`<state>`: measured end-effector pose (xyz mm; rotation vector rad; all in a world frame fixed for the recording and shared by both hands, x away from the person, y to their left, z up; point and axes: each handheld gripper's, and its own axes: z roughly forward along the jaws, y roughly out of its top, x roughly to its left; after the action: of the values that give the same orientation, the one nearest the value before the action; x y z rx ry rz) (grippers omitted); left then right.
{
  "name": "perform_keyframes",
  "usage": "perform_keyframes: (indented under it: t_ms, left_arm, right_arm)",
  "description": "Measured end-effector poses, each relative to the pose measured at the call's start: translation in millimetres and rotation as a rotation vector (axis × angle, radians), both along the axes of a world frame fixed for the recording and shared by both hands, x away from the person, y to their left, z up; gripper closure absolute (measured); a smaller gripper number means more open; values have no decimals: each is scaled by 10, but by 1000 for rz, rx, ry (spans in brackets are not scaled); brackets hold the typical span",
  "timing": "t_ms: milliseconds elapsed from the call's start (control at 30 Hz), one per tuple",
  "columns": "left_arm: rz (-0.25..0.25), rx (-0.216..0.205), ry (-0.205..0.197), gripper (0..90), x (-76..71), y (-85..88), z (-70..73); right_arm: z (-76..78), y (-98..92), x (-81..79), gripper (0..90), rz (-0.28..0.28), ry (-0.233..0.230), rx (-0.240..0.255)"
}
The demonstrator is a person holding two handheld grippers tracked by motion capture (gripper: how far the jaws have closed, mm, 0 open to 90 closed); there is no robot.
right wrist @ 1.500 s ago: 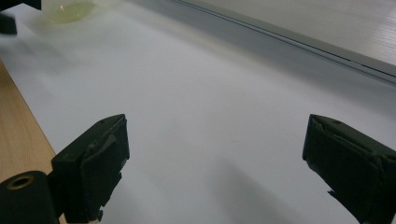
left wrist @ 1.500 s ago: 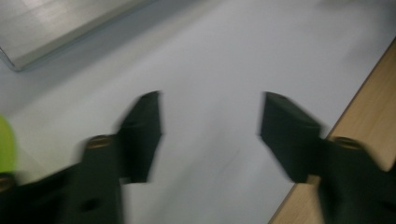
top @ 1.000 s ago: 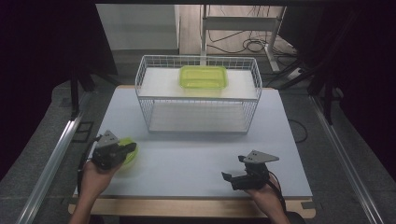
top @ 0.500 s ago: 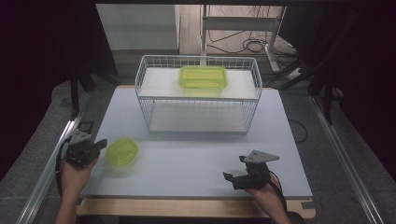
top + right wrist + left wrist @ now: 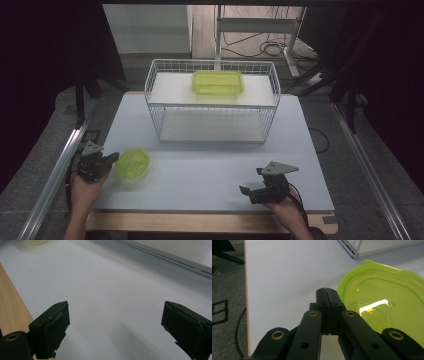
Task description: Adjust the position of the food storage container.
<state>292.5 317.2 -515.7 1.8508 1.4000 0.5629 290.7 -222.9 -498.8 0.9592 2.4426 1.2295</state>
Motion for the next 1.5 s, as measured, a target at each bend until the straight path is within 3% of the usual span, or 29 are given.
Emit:
perform_keyframes:
  t_ms: [533, 700, 800, 933, 1167, 1300, 1500]
  left_arm:
    - [-147, -4, 10, 899, 9, -543, 42]
    - [-193, 16, 5, 897, 7, -708, 61]
    - [-189, 24, -2, 890, -7, -703, 79]
    - [-162, 1, 15, 883, -67, -590, 58]
    - [-192, -43, 97, 898, -292, -461, -82]
    - [-226, -28, 138, 899, -344, -514, -173]
    - [-264, -23, 141, 899, -321, -682, -163]
  right_arm:
    - [-21, -1, 11, 83, 8, 12, -14]
    - [-24, -9, 17, 83, 4, 17, -16]
    - [-23, -31, 29, 83, 0, 15, -20]
    - [-9, -89, 49, 85, -14, 8, -14]
    - [10, -124, 61, 85, -23, 0, -18]
    - [12, -120, 70, 85, -26, -3, -18]
    - [12, -112, 67, 85, -20, -4, -25]
